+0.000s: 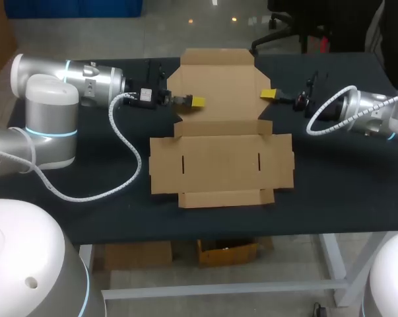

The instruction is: Assemble the packaging by folding the flat box into shape, placing the metal phone stand inside, and closing the box properly

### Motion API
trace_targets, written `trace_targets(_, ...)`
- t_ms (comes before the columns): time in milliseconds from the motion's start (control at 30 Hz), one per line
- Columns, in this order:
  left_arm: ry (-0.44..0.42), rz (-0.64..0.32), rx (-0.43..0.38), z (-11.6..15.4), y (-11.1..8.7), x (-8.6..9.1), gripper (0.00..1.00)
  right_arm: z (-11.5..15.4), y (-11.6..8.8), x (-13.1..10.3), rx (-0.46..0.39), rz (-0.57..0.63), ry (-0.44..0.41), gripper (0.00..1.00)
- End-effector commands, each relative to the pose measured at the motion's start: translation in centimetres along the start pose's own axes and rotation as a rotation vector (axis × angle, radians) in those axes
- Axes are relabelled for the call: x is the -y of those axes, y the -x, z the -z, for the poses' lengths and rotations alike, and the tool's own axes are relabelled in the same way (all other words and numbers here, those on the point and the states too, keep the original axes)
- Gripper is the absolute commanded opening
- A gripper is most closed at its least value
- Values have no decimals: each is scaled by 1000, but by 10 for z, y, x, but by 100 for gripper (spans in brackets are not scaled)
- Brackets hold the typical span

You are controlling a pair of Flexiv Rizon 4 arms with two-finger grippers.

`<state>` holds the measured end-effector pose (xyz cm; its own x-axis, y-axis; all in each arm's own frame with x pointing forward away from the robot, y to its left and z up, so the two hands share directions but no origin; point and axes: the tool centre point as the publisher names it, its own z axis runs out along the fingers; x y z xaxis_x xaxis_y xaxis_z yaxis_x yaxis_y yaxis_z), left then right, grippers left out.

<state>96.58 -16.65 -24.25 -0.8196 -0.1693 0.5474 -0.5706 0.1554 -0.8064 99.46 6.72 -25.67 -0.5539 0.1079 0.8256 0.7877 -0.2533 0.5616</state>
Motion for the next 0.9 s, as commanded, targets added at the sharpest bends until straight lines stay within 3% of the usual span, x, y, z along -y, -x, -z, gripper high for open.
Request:
trace_targets(33,0,-1,-2,-2,0,0,22,0,1,0,-7,1,0,0)
trace_targets(167,-1,-2,-1,-3,0,1,19,-1,0,0,-9,4,0,0)
trace_targets(267,-3,-4,-1,-3,0,1,12,-1,-1,-1,-10,6,1,0)
trace_targets(467,-6,-6,-5,-3,0,2,9,-1,-1,-1,-12,8,3,0)
trace_targets(567,-10,-7,-6,-3,0,2,0,-1,-2,0,-14,10,4,0)
trace_targets(867,-12,-16,-12,-3,-1,1,0,-1,-5,-1,-21,12,6,0)
trace_targets(900,-12,-17,-12,-2,-1,1,0,-1,-5,-1,-20,12,6,4)
